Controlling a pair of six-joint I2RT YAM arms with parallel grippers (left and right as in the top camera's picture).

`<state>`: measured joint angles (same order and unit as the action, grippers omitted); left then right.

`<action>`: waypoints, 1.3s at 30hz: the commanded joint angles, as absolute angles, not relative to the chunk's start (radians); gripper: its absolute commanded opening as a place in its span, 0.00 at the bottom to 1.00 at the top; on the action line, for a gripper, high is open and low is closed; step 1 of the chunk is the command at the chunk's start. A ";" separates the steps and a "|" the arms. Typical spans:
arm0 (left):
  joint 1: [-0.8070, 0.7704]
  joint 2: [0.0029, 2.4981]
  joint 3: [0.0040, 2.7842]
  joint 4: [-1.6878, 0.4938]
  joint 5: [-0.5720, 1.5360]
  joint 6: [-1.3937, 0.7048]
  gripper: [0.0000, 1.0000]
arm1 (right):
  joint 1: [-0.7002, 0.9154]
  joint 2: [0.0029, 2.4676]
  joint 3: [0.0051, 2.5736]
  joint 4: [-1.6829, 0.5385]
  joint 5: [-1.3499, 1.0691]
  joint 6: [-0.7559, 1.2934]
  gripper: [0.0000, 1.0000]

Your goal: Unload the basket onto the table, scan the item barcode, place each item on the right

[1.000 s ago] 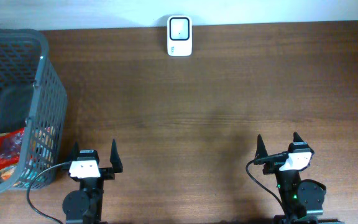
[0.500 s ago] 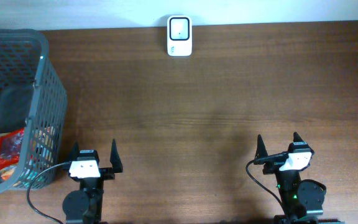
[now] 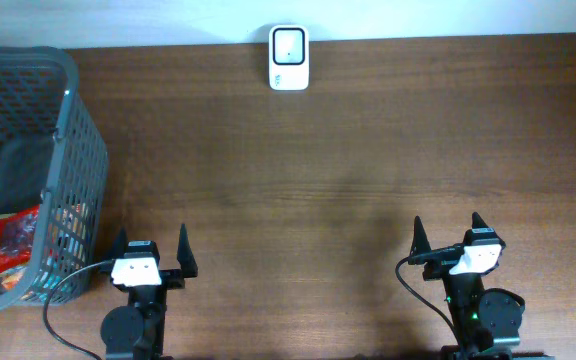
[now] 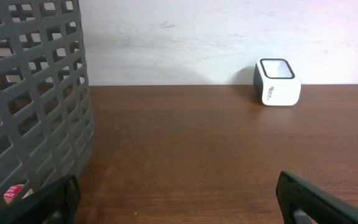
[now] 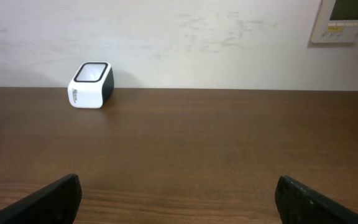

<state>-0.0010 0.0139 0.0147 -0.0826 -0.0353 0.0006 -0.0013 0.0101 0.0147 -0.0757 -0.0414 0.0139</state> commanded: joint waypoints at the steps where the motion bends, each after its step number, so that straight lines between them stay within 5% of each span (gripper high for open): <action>1: -0.004 0.006 0.010 -0.083 -0.046 0.015 0.99 | -0.007 0.004 0.006 -0.078 -0.029 0.007 0.98; 30: -0.004 0.006 0.010 -0.075 -0.044 0.015 0.99 | -0.007 0.004 0.006 -0.078 -0.029 0.007 0.98; 39: -0.004 0.006 0.010 0.230 0.592 -0.015 0.99 | -0.007 0.004 0.006 -0.078 -0.029 0.007 0.98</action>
<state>-0.0006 0.0135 0.0109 0.1246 0.2760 -0.0051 -0.0013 0.0101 0.0147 -0.0757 -0.0414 0.0139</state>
